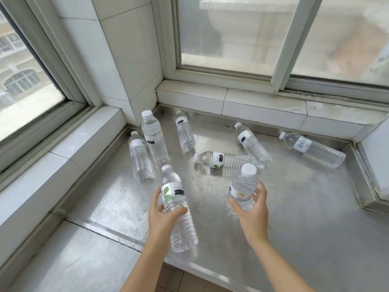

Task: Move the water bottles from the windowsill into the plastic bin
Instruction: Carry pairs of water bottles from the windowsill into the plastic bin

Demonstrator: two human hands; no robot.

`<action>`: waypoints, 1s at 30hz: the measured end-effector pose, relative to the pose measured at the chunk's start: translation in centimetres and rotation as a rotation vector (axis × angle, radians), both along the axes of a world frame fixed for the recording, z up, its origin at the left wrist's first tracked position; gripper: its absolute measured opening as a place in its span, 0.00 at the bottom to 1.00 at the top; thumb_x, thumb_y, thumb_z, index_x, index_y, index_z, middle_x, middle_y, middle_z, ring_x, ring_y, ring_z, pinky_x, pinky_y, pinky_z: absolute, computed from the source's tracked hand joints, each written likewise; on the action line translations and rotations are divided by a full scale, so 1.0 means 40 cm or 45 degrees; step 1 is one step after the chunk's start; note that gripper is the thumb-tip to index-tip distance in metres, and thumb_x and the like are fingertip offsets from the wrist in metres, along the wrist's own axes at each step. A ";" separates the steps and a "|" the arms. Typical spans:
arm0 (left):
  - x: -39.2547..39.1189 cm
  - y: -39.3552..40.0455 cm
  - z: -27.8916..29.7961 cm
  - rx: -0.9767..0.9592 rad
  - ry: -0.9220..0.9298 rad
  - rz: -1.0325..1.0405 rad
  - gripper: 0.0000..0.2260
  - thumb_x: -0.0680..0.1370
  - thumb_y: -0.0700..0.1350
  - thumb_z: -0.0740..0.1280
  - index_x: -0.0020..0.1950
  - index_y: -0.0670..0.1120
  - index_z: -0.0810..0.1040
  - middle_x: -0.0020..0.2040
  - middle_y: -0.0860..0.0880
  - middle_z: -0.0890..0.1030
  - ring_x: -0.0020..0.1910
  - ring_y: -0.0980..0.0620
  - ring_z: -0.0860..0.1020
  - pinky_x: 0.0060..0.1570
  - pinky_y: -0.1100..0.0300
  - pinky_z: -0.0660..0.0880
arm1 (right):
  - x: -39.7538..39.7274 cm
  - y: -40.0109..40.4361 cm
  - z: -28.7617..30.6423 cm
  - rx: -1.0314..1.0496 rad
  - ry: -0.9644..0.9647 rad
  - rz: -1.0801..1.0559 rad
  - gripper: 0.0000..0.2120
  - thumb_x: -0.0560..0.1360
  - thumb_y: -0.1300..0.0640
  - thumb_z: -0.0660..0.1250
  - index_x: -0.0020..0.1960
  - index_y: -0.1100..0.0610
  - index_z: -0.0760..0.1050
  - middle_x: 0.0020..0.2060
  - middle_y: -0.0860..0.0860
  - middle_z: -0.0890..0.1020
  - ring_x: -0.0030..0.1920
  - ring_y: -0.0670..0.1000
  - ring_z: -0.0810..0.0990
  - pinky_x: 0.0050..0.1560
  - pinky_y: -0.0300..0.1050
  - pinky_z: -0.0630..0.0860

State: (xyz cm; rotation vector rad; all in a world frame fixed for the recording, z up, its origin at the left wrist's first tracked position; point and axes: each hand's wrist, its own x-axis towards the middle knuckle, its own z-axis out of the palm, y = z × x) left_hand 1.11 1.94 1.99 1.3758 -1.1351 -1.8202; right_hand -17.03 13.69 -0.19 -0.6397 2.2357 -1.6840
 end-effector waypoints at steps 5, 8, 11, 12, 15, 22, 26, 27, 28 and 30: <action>0.001 -0.001 0.034 -0.061 0.043 -0.047 0.43 0.67 0.30 0.76 0.73 0.62 0.66 0.62 0.46 0.79 0.53 0.43 0.83 0.44 0.46 0.81 | -0.012 -0.014 0.010 -0.048 -0.061 -0.108 0.38 0.61 0.64 0.80 0.63 0.43 0.66 0.52 0.37 0.78 0.55 0.38 0.76 0.57 0.40 0.71; 0.004 -0.002 0.065 -0.113 0.074 -0.091 0.43 0.67 0.28 0.75 0.72 0.62 0.67 0.61 0.46 0.79 0.53 0.45 0.82 0.41 0.52 0.79 | -0.008 0.004 0.028 -0.032 -0.054 -0.121 0.39 0.59 0.63 0.81 0.61 0.40 0.67 0.50 0.42 0.78 0.54 0.46 0.78 0.56 0.44 0.74; 0.009 0.004 0.099 -0.190 0.086 -0.180 0.43 0.67 0.28 0.76 0.69 0.65 0.67 0.61 0.46 0.80 0.52 0.46 0.83 0.41 0.55 0.79 | 0.002 0.044 0.068 -0.062 -0.081 -0.108 0.39 0.58 0.64 0.81 0.61 0.43 0.68 0.53 0.48 0.79 0.53 0.47 0.78 0.51 0.42 0.76; 0.011 0.009 0.115 -0.222 0.090 -0.225 0.43 0.66 0.29 0.77 0.69 0.65 0.68 0.60 0.46 0.81 0.52 0.47 0.84 0.42 0.55 0.79 | 0.008 0.062 0.089 -0.079 -0.093 -0.101 0.39 0.58 0.64 0.81 0.62 0.45 0.69 0.53 0.49 0.79 0.53 0.46 0.78 0.49 0.38 0.75; 0.011 0.033 0.167 -0.295 0.109 -0.390 0.46 0.62 0.34 0.80 0.72 0.64 0.67 0.59 0.47 0.82 0.51 0.50 0.84 0.46 0.53 0.80 | 0.033 0.119 0.160 -0.112 -0.069 -0.112 0.39 0.58 0.65 0.81 0.63 0.47 0.70 0.52 0.50 0.80 0.49 0.42 0.79 0.42 0.31 0.75; -0.009 0.143 0.264 -0.352 0.225 -0.701 0.47 0.60 0.38 0.82 0.72 0.66 0.68 0.60 0.54 0.82 0.58 0.62 0.80 0.62 0.52 0.76 | 0.121 0.314 0.319 -0.157 -0.017 -0.234 0.39 0.57 0.62 0.83 0.63 0.46 0.70 0.51 0.50 0.82 0.49 0.46 0.79 0.41 0.38 0.76; -0.023 0.236 0.301 -0.377 0.309 -0.855 0.45 0.64 0.31 0.80 0.72 0.63 0.68 0.52 0.70 0.79 0.47 0.80 0.75 0.43 0.76 0.74 | 0.187 0.449 0.380 -0.196 -0.020 -0.411 0.38 0.56 0.64 0.82 0.60 0.42 0.72 0.49 0.44 0.82 0.47 0.44 0.79 0.39 0.34 0.75; -0.022 0.258 0.304 -0.383 0.317 -0.901 0.46 0.61 0.34 0.82 0.71 0.64 0.69 0.54 0.69 0.79 0.50 0.78 0.76 0.45 0.74 0.75 | 0.205 0.483 0.391 -0.214 -0.034 -0.462 0.37 0.55 0.64 0.83 0.57 0.40 0.73 0.47 0.42 0.83 0.46 0.43 0.79 0.38 0.34 0.75; -0.019 0.281 0.308 -0.392 0.323 -0.945 0.47 0.58 0.39 0.83 0.70 0.66 0.70 0.57 0.66 0.80 0.53 0.74 0.77 0.49 0.68 0.77 | 0.225 0.519 0.398 -0.232 -0.051 -0.518 0.37 0.53 0.63 0.83 0.54 0.37 0.74 0.46 0.40 0.83 0.45 0.43 0.80 0.39 0.35 0.76; -0.015 0.336 0.319 -0.400 0.334 -1.025 0.47 0.54 0.45 0.82 0.68 0.70 0.70 0.60 0.62 0.81 0.57 0.68 0.78 0.57 0.56 0.77 | 0.264 0.594 0.408 -0.268 -0.087 -0.645 0.35 0.51 0.59 0.82 0.52 0.36 0.75 0.46 0.41 0.84 0.47 0.46 0.81 0.44 0.45 0.78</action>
